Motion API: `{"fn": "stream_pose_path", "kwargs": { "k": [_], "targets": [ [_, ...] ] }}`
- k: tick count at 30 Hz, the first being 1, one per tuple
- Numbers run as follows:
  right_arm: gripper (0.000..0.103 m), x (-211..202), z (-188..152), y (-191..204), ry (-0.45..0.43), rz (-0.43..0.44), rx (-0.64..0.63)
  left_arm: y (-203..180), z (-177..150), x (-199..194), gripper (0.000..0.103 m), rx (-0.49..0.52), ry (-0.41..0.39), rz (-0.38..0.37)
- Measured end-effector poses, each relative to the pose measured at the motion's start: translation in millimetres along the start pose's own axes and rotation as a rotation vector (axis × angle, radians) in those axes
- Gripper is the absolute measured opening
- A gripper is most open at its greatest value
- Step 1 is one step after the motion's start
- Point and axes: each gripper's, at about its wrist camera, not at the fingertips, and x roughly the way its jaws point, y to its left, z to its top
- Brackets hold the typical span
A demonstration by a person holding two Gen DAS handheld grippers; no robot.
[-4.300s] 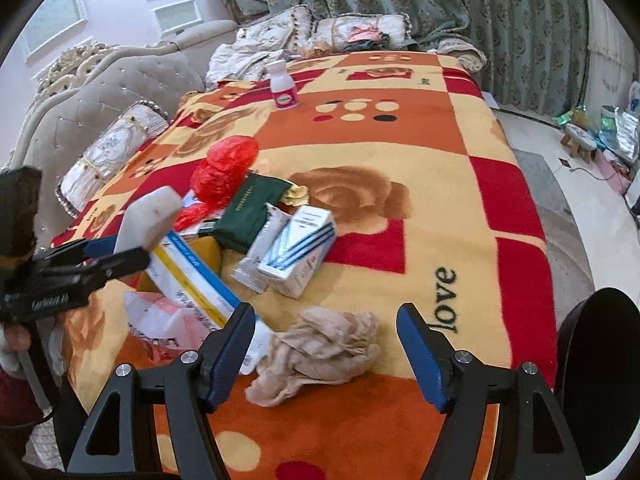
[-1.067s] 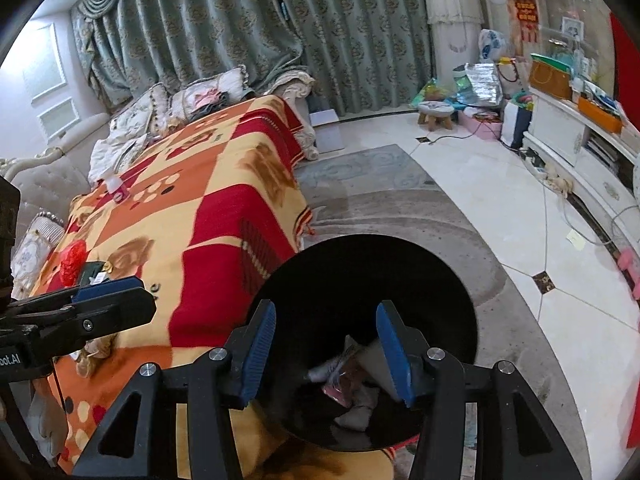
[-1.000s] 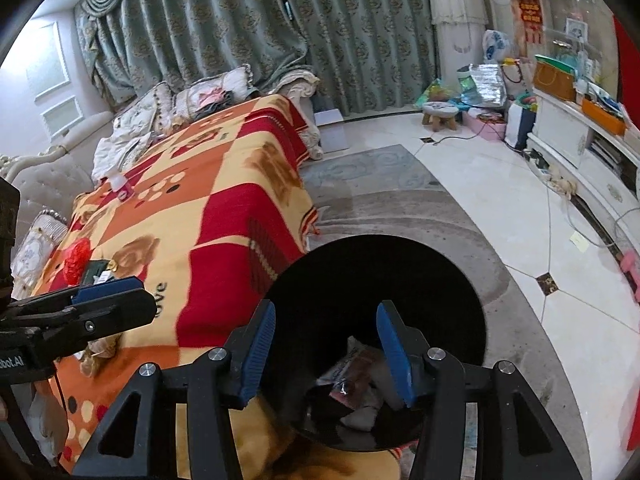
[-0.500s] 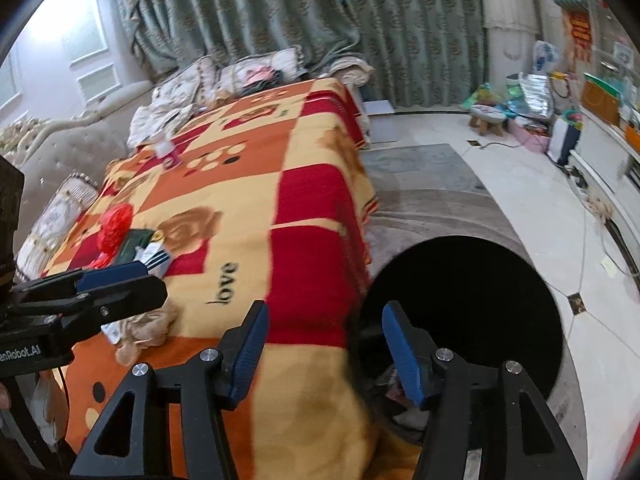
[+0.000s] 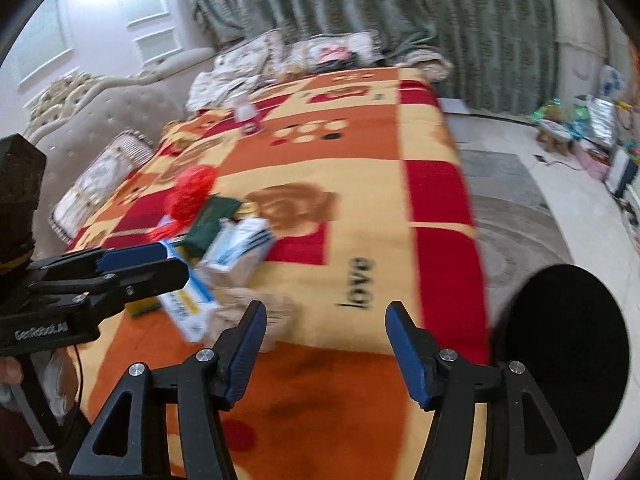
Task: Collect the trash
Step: 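Move both open tools back over the remaining items on the bed, then grasp the yellow-green sponge with the left tool while the right tool grasps the white-blue medicine box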
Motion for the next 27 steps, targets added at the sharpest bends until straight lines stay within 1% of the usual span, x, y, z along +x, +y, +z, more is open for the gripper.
{"fn": "stream_pose_path", "kwargs": {
  "k": [5,9,11,13,15,19,20,22,23,25,27],
  "targets": [
    [0.06,19,7,38,0.043,0.125,-0.064,55,-7,-16,0.053,-0.066,-0.013,0.071],
    [0.06,35,13,77,0.075,0.197,-0.162,100,-9,-21,0.053,-0.141,-0.018,0.121],
    [0.06,44,16,95,0.089,0.22,-0.215,116,-9,-19,0.053,-0.163,-0.018,0.139],
    [0.06,56,18,110,0.105,0.215,-0.264,131,-10,-14,0.053,-0.182,-0.013,0.155],
    [0.06,68,20,116,0.122,0.212,-0.284,141,-11,-8,0.053,-0.2,-0.002,0.163],
    [0.062,92,21,117,0.173,0.192,-0.309,158,-16,8,0.053,-0.224,0.028,0.166],
    [0.062,97,20,116,0.186,0.191,-0.309,161,-18,11,0.053,-0.234,0.037,0.159],
    [0.062,103,17,112,0.202,0.201,-0.291,162,-18,16,0.053,-0.245,0.047,0.122],
    [0.06,104,15,109,0.203,0.21,-0.275,161,-20,17,0.053,-0.245,0.05,0.097],
    [0.053,103,13,105,0.193,0.236,-0.239,156,-22,18,0.053,-0.23,0.057,0.062],
    [0.05,97,12,105,0.174,0.249,-0.23,151,-24,19,0.053,-0.217,0.074,0.027]
  ]
}}
